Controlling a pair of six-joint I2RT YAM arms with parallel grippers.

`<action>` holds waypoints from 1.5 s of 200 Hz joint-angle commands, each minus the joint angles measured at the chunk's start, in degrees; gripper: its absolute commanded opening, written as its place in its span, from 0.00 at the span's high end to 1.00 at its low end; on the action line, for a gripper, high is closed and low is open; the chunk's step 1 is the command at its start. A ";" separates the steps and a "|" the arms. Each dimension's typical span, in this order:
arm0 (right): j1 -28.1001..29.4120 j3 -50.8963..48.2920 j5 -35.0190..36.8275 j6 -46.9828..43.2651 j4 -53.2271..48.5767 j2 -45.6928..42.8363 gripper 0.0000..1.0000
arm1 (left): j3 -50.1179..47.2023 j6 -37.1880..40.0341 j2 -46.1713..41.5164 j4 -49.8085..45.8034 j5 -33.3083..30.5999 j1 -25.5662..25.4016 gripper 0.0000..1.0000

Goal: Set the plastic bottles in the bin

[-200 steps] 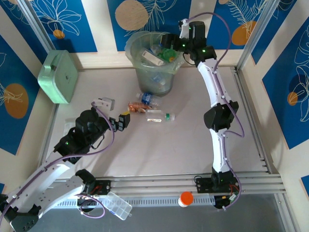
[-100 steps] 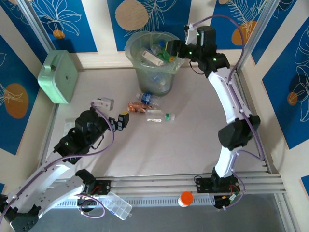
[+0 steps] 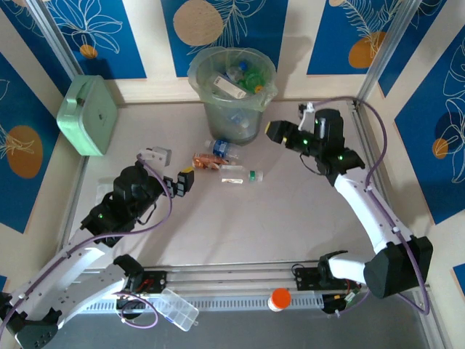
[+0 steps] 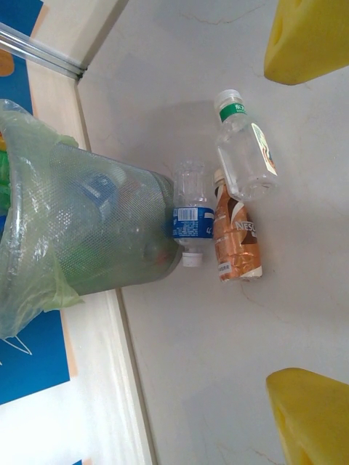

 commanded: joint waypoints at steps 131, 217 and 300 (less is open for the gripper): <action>5.10 -1.36 -0.03 54.66 2.82 29.81 0.31 | -1.12 0.97 -0.28 2.14 0.17 0.36 0.01; 5.01 2.01 -0.54 55.30 5.02 39.05 0.44 | -1.21 0.95 0.61 2.57 1.14 0.35 0.01; 3.18 -0.38 -0.76 51.34 3.79 32.29 0.70 | -1.39 1.04 1.02 3.09 2.80 0.34 0.01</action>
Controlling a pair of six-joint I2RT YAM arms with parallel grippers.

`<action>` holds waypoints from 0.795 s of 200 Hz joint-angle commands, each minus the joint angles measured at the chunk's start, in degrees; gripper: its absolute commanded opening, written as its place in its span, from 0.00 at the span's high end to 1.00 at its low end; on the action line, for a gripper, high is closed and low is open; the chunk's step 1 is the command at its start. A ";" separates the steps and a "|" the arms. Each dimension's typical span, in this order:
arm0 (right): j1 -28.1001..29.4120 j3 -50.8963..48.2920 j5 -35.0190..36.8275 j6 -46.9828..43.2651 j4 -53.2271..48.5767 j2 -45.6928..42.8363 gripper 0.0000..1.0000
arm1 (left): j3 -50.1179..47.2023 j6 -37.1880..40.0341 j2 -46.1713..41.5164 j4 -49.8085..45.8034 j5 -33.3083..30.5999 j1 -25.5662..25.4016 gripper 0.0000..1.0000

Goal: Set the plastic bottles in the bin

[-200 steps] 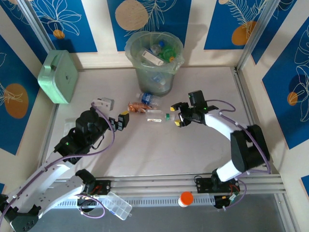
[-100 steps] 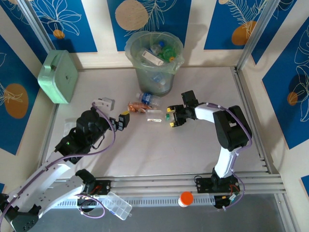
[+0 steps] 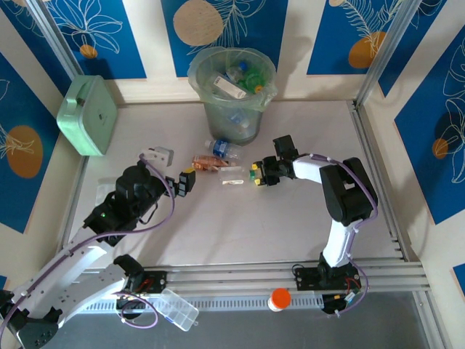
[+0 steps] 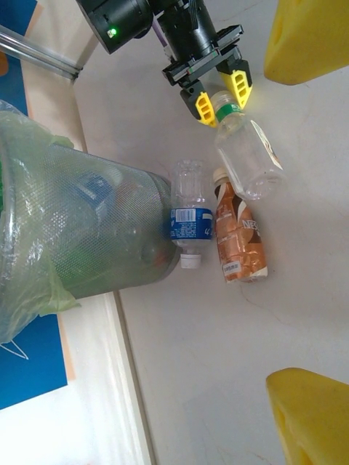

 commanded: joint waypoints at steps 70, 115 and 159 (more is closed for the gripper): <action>-4.38 -2.59 -3.35 -29.54 -4.46 -20.12 0.74 | 8.21 -5.24 11.17 -3.79 20.27 0.32 0.01; -5.06 -1.06 -9.78 -45.74 -4.26 -28.56 0.74 | 21.13 -6.30 24.42 -10.03 32.10 0.16 0.01; -4.89 1.52 -13.19 -52.17 -7.51 -33.97 0.74 | 25.13 -7.12 33.42 -9.21 40.01 -0.02 0.01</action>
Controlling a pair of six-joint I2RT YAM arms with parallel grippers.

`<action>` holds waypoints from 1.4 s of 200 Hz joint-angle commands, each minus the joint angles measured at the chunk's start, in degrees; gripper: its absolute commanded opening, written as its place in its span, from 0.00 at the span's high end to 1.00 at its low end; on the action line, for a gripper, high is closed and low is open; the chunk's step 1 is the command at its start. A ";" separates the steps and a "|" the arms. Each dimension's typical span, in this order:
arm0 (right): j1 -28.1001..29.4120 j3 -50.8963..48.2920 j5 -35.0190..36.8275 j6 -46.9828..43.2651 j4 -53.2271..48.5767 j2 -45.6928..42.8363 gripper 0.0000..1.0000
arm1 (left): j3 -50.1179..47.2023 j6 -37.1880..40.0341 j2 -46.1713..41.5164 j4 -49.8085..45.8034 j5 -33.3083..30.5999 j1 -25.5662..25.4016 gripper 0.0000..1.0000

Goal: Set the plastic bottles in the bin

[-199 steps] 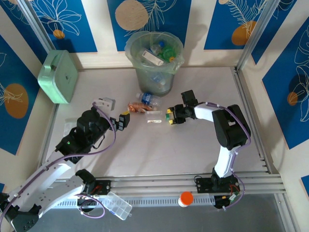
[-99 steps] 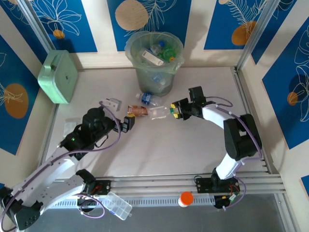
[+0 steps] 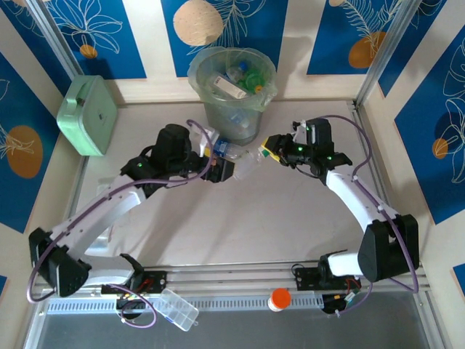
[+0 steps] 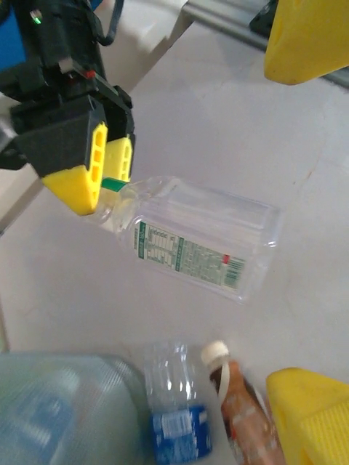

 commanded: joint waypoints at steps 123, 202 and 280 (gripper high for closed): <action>2.90 4.07 -14.17 -8.04 -2.45 -5.20 0.74 | 4.27 2.03 9.59 -0.29 17.77 -1.52 0.34; 3.43 -1.47 -15.33 -4.06 7.77 -8.44 0.35 | -0.07 -0.39 5.53 7.34 19.21 -3.03 0.53; 3.73 -7.16 -13.85 -1.61 21.71 -13.28 0.62 | -5.92 -11.03 3.61 23.26 26.71 -3.10 0.45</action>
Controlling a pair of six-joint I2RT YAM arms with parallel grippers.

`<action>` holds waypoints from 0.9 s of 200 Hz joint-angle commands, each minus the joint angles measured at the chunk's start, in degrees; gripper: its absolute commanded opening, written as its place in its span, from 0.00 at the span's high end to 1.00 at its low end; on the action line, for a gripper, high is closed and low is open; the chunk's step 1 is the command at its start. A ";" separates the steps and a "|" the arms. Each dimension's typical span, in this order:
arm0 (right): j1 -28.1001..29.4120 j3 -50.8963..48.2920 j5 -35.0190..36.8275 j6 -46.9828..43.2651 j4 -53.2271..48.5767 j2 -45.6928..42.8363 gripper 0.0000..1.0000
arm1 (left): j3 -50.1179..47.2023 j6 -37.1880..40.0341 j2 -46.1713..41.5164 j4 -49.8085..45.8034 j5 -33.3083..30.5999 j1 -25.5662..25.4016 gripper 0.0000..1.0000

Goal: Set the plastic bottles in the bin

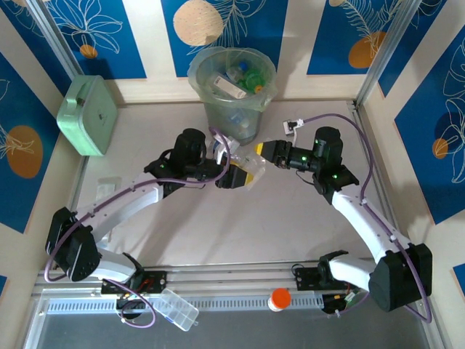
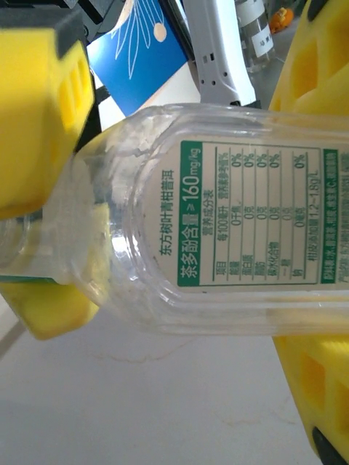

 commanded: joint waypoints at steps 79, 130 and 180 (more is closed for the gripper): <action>-2.45 18.00 9.35 -0.40 -6.34 6.98 0.73 | -6.69 11.47 -26.68 -9.10 -43.93 -0.29 0.06; -4.59 41.70 17.55 -2.49 -12.93 24.06 0.73 | -16.24 16.03 -36.27 -10.77 -54.57 -0.42 0.06; -5.21 75.11 18.04 -5.50 -25.70 48.49 0.73 | -17.47 16.83 -36.72 -9.44 -52.07 -0.42 0.06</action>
